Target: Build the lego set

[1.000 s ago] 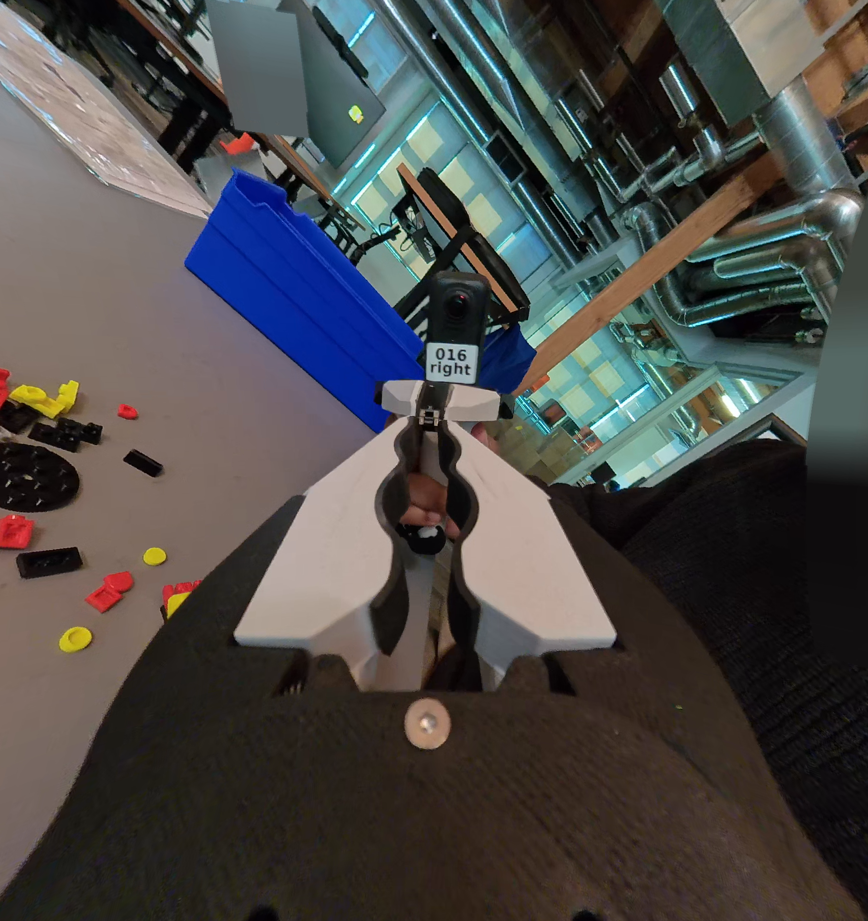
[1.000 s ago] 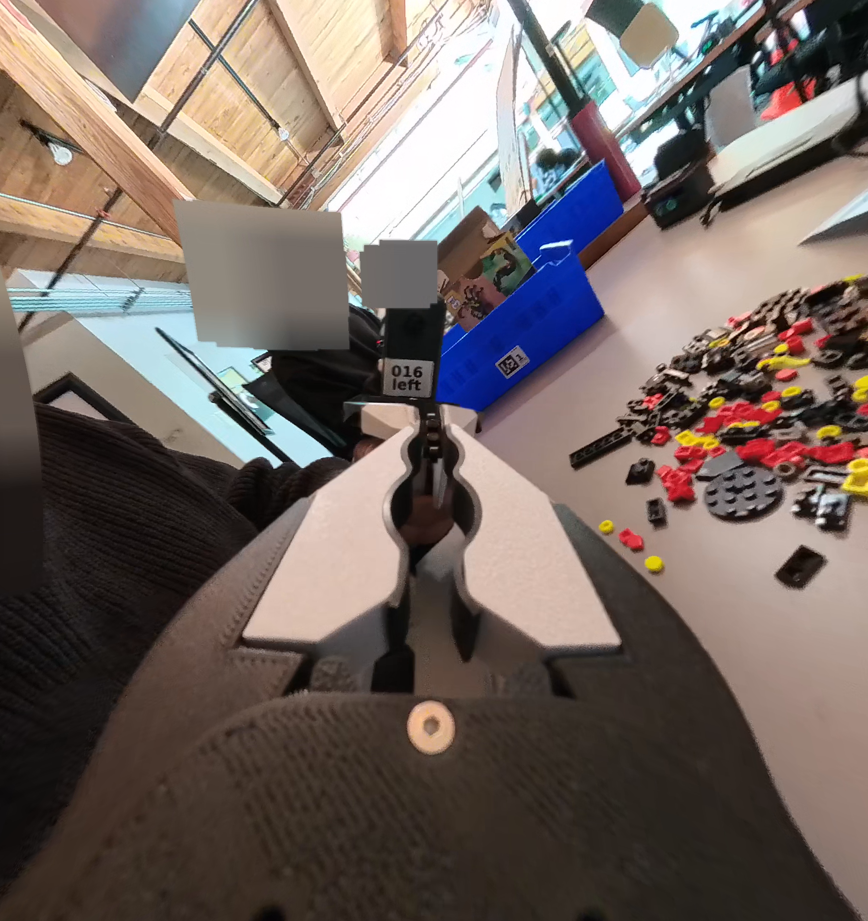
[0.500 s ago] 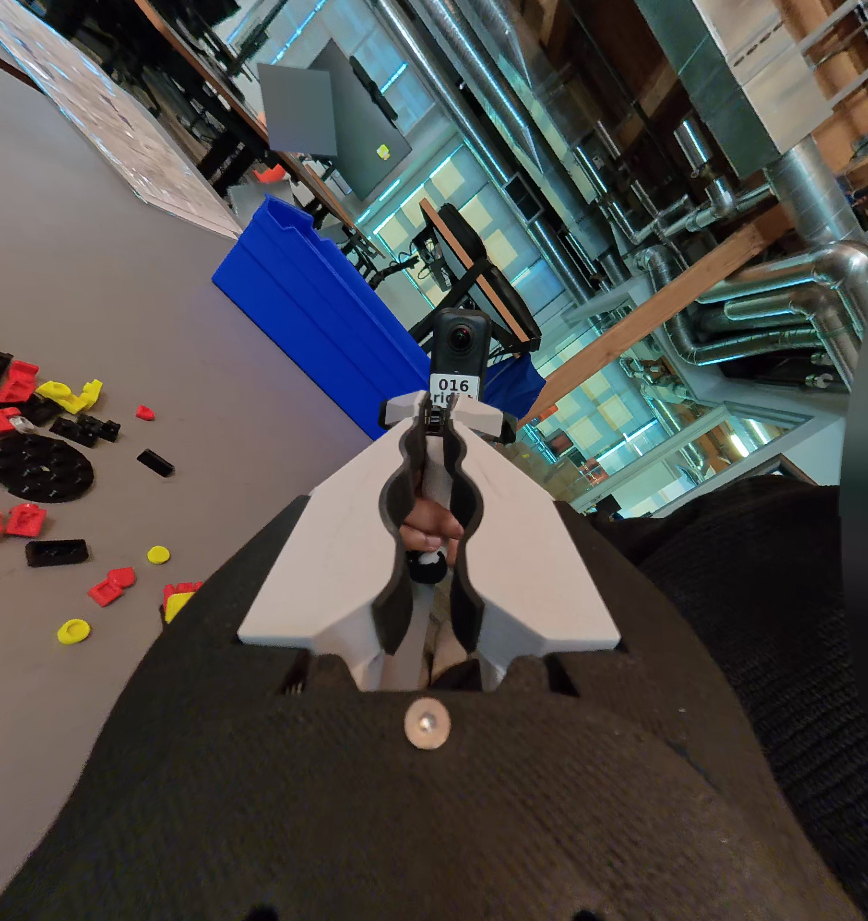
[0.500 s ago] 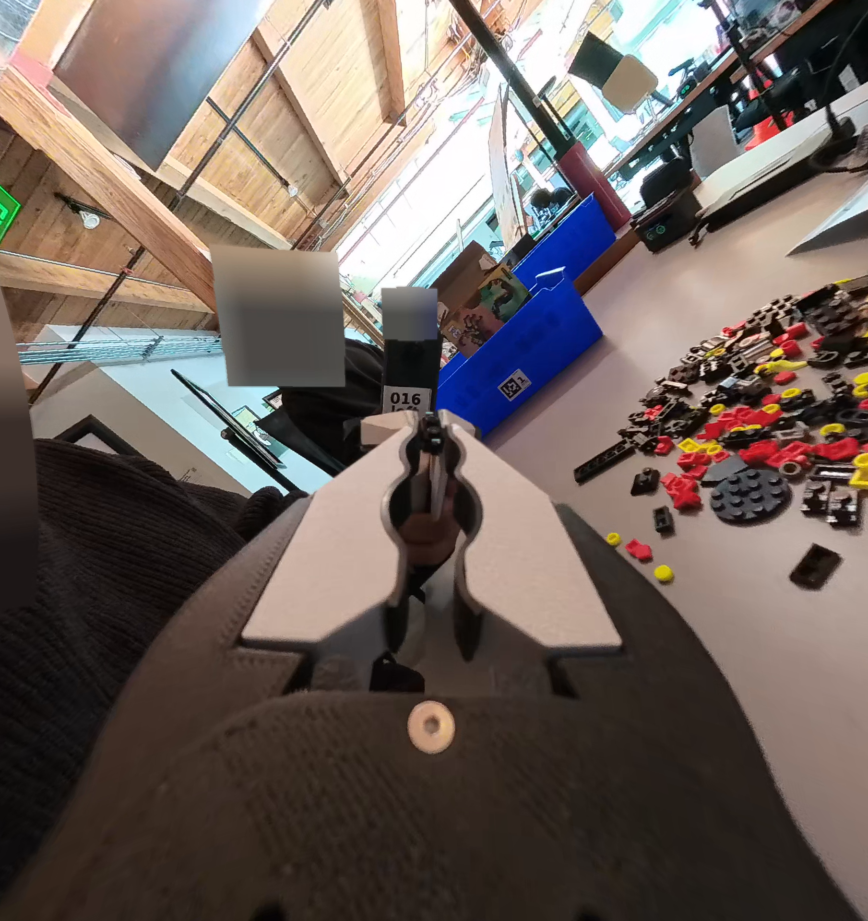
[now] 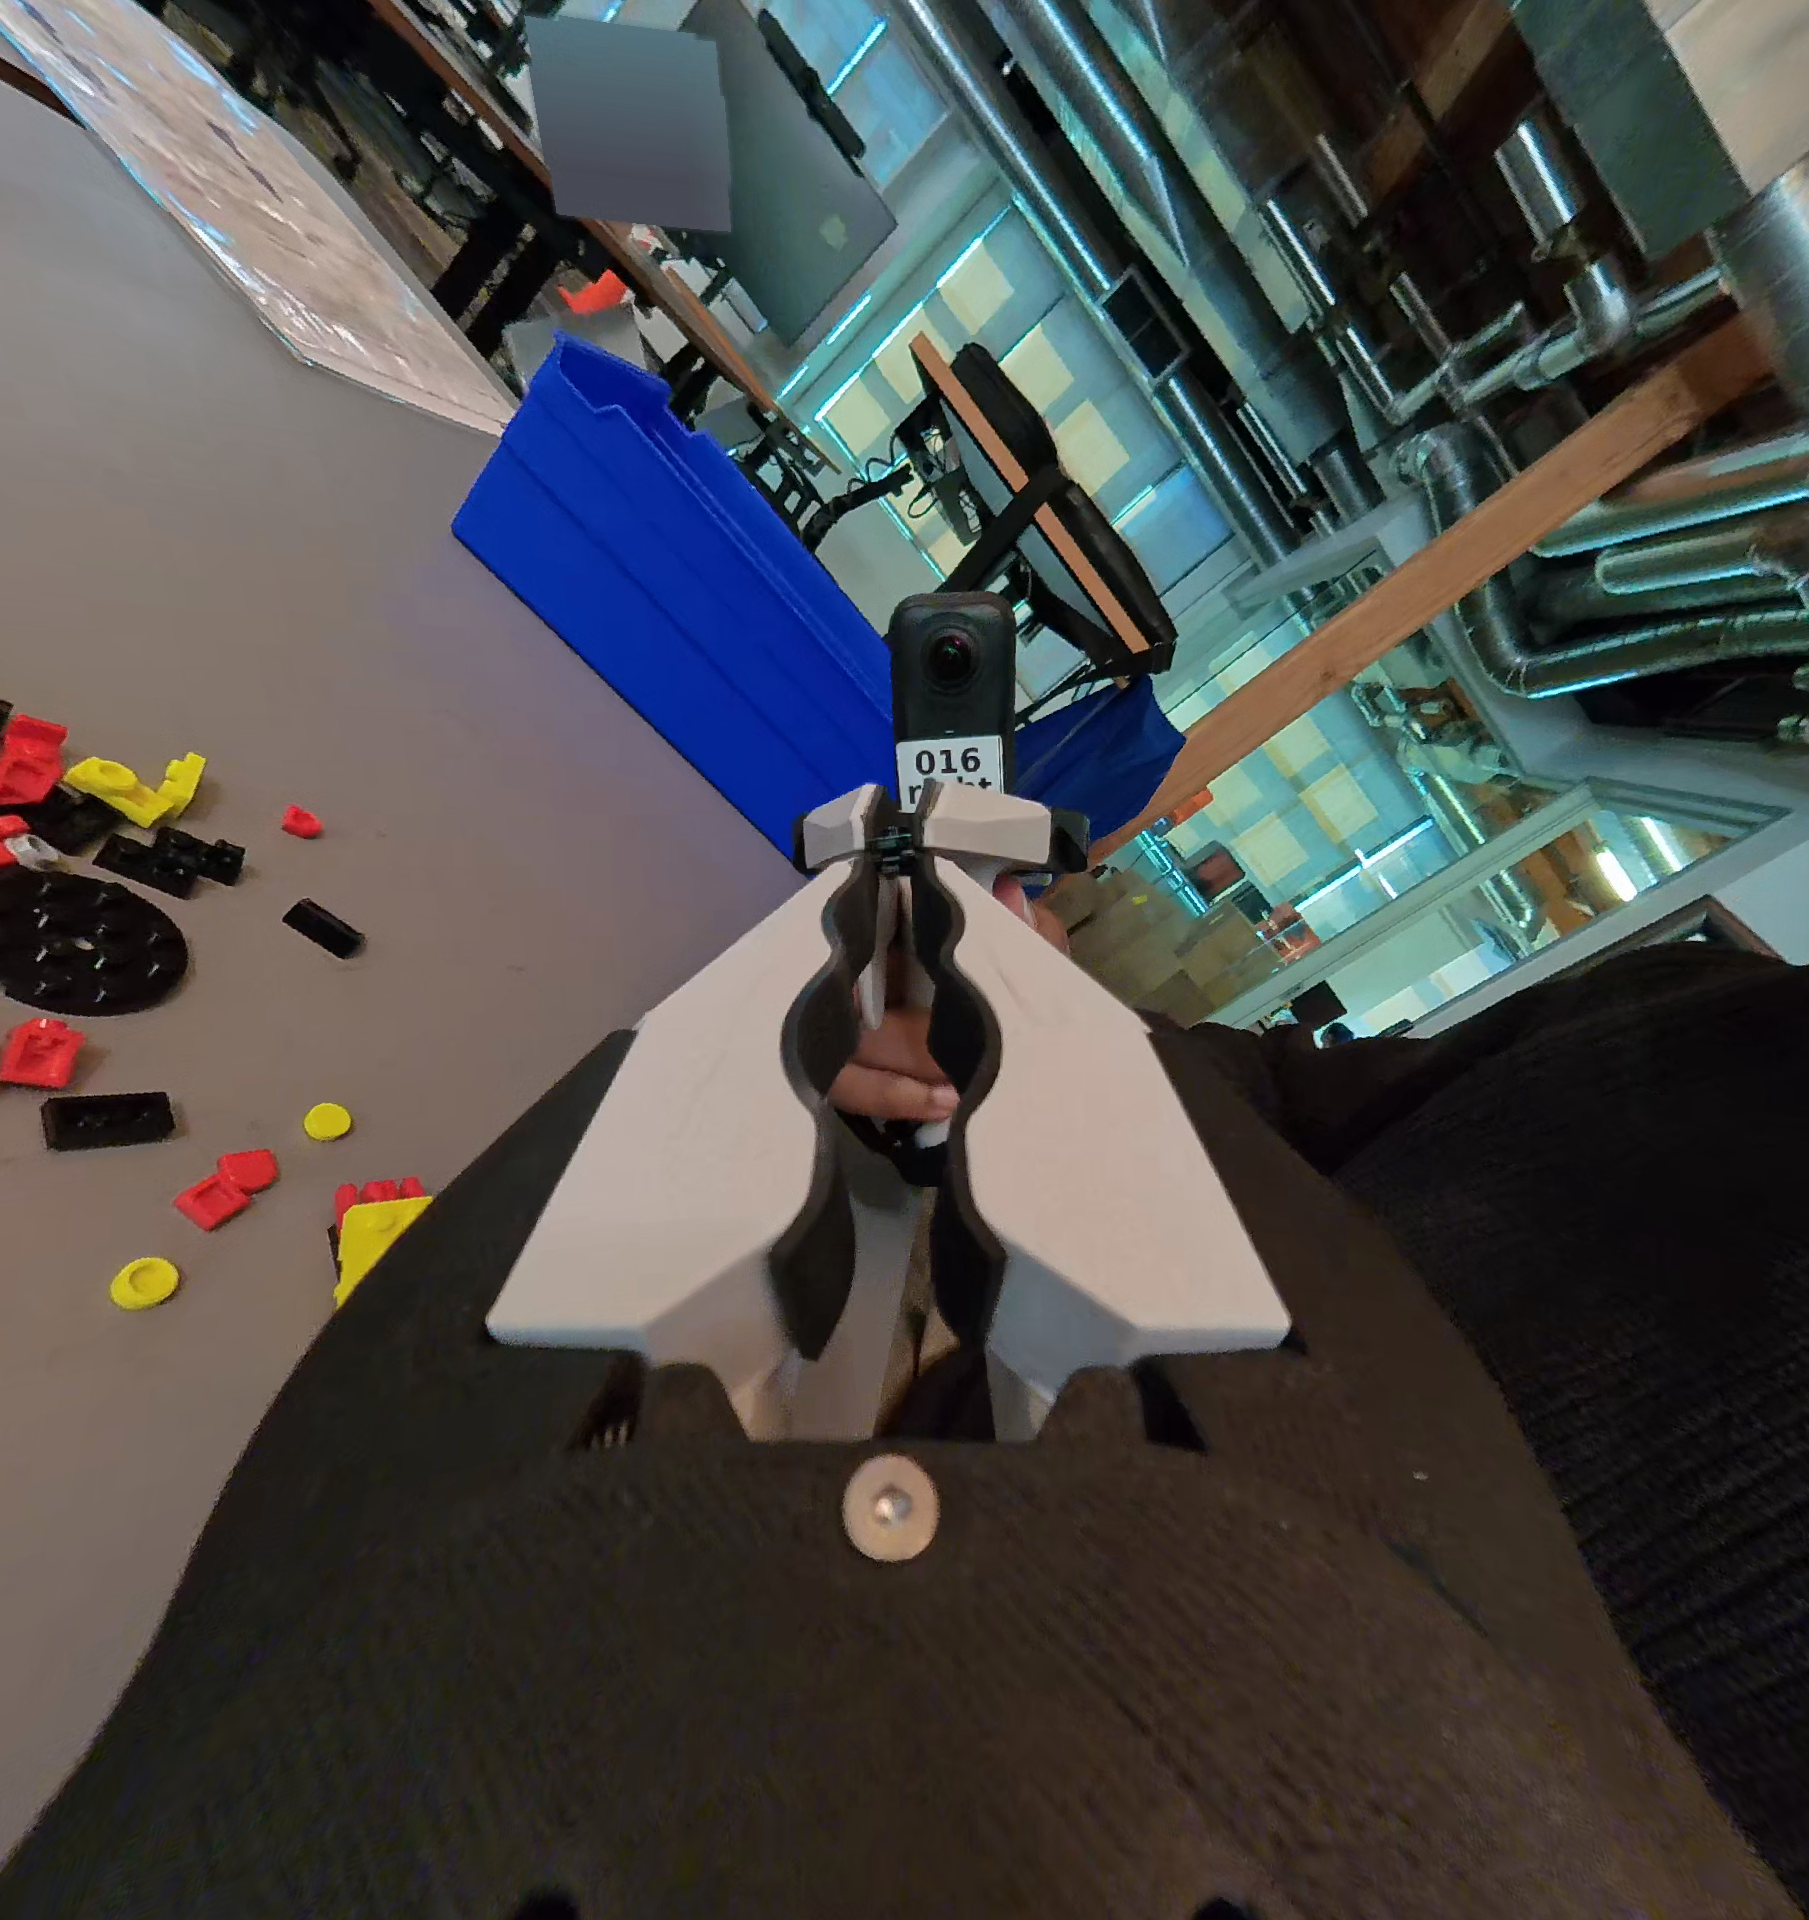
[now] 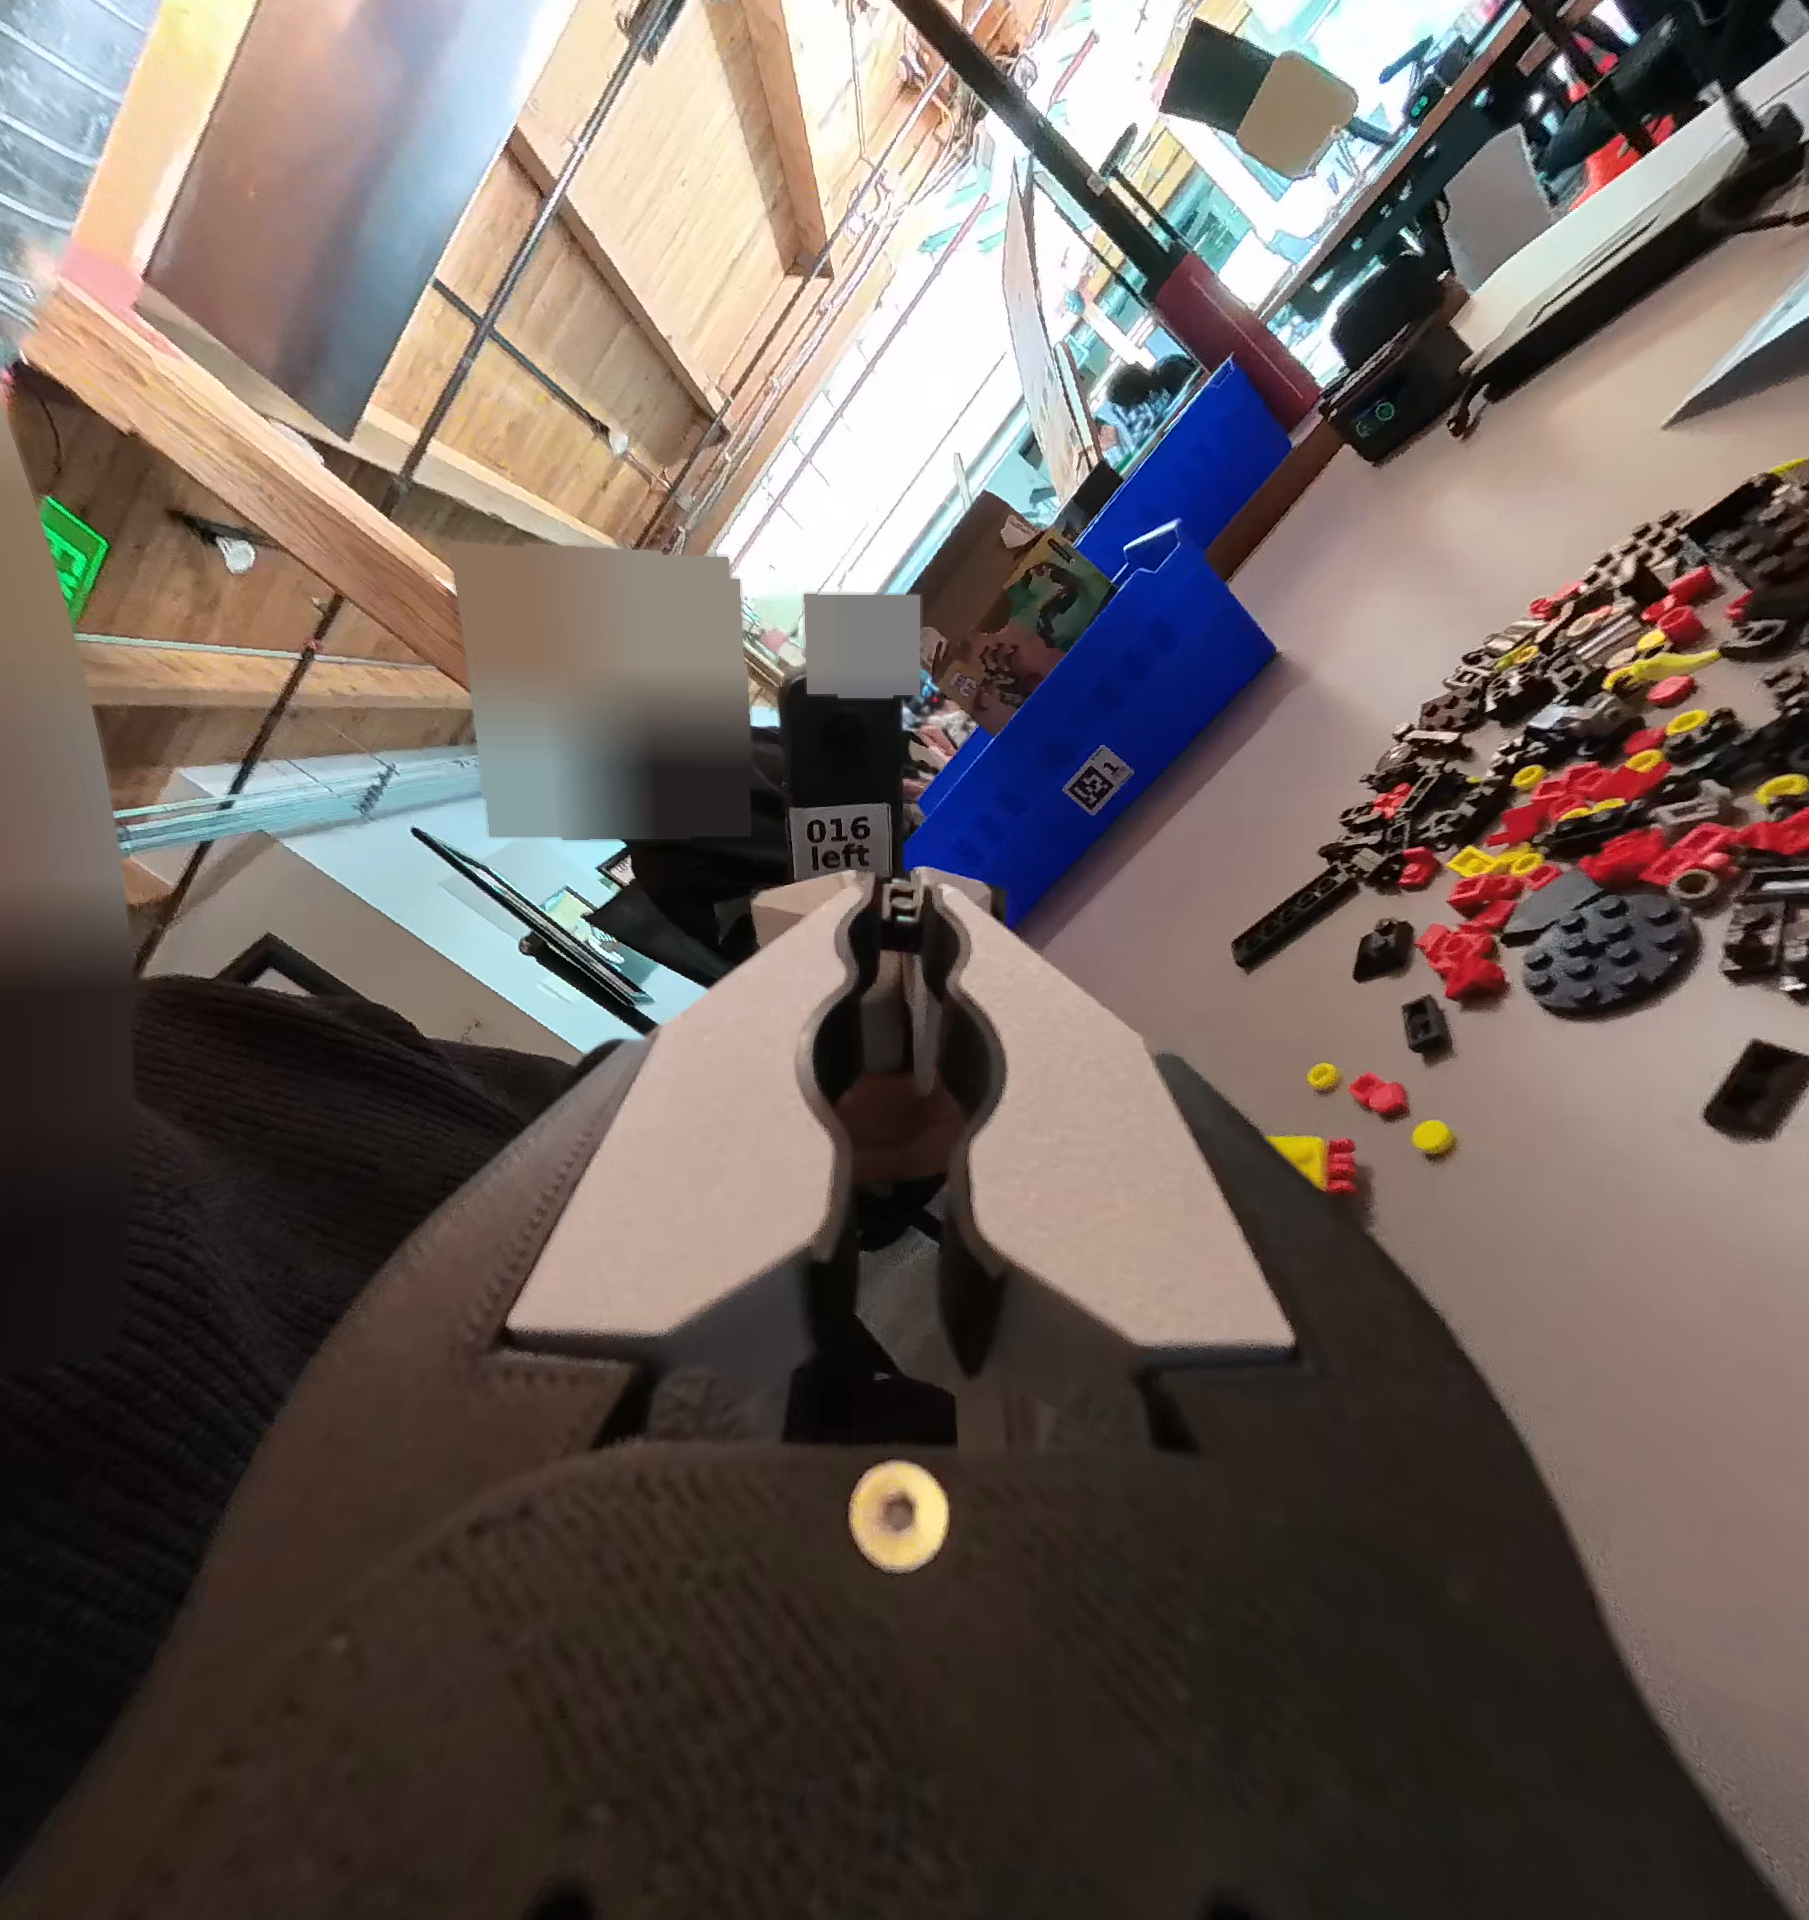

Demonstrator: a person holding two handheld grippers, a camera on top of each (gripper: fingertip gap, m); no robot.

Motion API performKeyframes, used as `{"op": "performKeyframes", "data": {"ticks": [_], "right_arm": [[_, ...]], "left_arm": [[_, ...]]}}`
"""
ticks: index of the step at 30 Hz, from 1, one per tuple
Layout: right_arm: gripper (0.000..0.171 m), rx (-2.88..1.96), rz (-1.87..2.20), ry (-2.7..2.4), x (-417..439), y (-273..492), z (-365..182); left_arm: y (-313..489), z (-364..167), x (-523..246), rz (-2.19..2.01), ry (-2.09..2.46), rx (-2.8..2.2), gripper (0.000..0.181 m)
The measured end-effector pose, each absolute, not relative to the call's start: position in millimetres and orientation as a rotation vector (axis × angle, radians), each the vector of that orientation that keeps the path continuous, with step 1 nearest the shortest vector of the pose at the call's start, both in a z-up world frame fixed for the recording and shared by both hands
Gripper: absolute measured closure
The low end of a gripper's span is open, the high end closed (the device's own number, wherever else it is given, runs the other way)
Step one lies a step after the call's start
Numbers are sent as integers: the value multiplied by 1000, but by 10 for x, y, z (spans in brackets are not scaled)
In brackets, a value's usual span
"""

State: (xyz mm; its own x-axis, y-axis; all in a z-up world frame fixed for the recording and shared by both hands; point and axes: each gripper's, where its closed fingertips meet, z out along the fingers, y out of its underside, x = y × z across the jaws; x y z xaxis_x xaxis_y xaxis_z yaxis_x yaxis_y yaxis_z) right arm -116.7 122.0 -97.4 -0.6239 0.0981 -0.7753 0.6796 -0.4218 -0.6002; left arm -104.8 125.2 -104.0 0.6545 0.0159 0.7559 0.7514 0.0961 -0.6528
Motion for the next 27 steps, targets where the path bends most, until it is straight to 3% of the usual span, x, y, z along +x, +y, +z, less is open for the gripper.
{"op": "performKeyframes", "data": {"ticks": [15,22,27], "right_arm": [[171,1128,-2114,1390,-1249,1284,-1016],[161,1023,-2059,1507,-1194,1285,-1061],[164,1046,-2070,1580,-1231,1302,-1094]], "left_arm": [[1255,-1131,-1091,-591,-705,-1400,181],[1204,-1115,-1123,-601,-691,-1406,181],[1147,-1120,-1199,-581,-700,-1415,181]]}}
